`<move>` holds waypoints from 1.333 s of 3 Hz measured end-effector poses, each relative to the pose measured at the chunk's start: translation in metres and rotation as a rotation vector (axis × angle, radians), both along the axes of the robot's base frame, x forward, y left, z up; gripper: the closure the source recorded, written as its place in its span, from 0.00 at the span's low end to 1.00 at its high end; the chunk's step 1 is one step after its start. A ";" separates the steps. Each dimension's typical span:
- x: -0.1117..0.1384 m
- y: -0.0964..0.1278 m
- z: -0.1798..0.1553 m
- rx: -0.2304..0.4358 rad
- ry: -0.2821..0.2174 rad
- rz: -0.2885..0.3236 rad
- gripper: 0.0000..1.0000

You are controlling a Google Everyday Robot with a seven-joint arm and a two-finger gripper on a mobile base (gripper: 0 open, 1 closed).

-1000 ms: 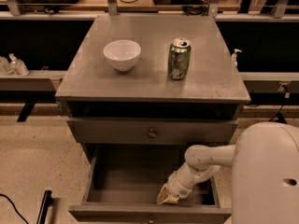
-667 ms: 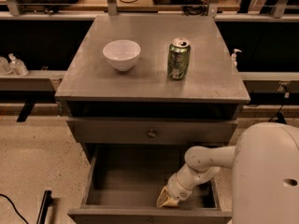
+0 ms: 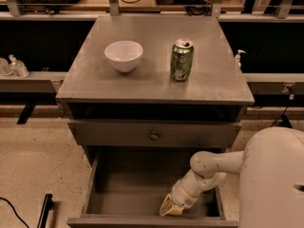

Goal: Open middle drawer

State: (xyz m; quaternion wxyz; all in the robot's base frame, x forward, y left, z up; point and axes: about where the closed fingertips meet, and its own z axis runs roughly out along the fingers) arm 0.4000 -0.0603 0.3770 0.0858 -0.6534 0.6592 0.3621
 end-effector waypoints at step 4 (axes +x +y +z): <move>-0.026 -0.003 0.016 0.046 0.068 0.007 1.00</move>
Offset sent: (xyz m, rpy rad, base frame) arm -0.0777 -0.0274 0.0807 0.1295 0.1809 -0.0043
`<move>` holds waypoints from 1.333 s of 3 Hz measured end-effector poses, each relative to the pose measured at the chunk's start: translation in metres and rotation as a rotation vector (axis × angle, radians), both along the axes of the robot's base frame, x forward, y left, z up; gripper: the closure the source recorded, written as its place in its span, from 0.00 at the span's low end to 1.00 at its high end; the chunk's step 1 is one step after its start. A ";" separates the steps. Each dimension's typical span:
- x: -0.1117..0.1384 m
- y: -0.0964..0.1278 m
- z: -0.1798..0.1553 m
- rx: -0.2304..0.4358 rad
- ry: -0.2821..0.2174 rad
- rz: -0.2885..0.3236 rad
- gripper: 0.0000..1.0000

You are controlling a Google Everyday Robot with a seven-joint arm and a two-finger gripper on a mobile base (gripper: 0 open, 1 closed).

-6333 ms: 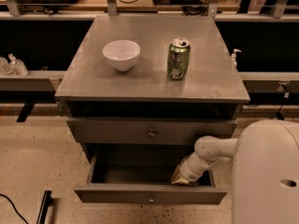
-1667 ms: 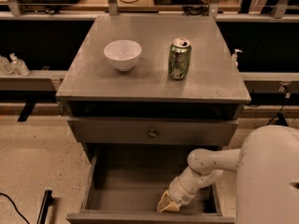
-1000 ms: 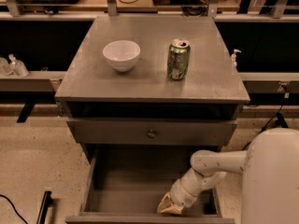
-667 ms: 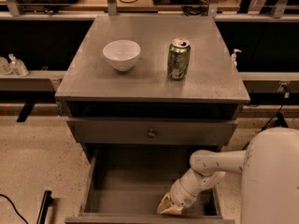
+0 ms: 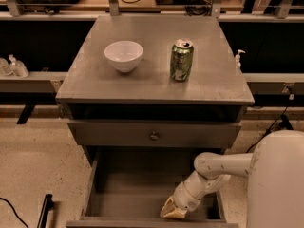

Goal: Open middle drawer

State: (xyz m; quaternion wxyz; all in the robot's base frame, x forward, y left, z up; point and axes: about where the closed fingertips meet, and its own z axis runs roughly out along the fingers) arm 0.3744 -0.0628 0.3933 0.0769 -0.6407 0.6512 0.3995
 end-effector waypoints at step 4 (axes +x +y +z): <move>0.001 0.000 0.000 0.000 0.000 0.000 1.00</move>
Offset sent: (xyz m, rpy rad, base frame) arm 0.0180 -0.1177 0.1354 0.2092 -0.3017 -0.2780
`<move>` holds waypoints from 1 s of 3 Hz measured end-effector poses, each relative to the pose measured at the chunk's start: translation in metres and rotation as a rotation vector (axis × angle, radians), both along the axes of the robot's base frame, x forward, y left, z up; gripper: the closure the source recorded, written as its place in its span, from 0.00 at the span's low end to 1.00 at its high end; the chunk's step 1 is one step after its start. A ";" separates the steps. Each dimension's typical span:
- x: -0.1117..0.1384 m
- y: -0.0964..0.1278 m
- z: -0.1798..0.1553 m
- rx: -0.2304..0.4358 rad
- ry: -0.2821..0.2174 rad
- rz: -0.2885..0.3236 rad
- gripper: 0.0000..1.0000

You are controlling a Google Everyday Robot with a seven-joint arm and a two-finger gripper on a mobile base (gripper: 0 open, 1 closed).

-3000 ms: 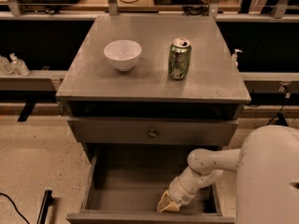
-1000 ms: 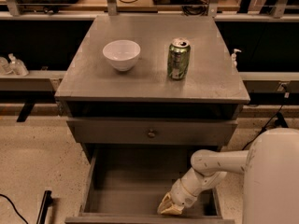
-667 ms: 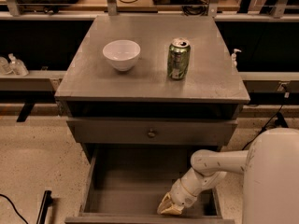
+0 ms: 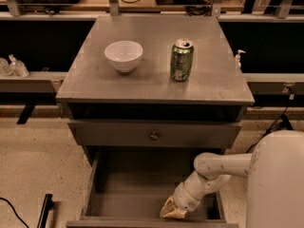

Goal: Open middle drawer

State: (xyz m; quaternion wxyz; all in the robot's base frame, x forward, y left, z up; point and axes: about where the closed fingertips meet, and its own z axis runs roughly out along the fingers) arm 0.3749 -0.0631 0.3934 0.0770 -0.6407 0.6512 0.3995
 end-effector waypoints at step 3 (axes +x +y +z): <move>0.000 0.000 0.000 0.000 0.000 0.000 0.82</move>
Offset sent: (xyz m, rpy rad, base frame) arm 0.0637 -0.0208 -0.0077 0.0106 -0.3770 -0.2265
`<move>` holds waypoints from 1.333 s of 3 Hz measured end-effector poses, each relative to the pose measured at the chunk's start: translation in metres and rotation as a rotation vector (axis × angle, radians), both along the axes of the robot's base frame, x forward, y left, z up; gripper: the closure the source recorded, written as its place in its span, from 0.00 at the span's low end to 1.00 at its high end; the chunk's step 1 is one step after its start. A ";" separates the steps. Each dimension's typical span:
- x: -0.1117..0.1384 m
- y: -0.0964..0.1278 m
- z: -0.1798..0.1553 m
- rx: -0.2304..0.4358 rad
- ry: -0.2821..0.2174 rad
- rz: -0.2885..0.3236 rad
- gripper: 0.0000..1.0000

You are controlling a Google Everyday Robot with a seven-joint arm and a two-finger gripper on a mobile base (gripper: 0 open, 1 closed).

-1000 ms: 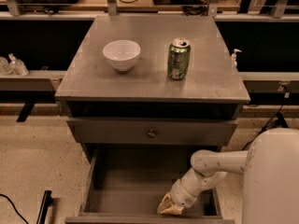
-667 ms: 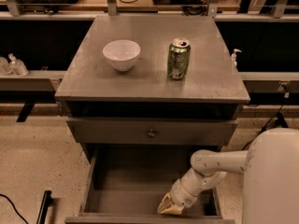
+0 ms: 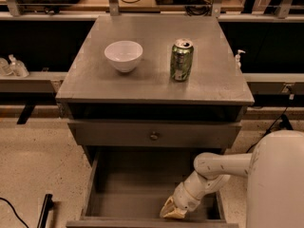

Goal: Open middle drawer

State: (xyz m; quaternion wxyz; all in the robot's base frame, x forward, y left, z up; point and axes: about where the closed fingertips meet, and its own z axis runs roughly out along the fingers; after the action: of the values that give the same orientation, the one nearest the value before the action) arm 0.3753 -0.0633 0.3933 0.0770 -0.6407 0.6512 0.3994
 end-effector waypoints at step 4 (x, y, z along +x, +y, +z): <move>-0.001 0.004 0.001 -0.037 -0.023 0.011 0.61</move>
Offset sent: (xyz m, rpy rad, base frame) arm 0.0000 0.0000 0.0000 0.0000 0.0001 0.0000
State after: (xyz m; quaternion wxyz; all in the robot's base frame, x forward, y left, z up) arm 0.3744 -0.0592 0.3945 0.0703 -0.6500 0.6541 0.3803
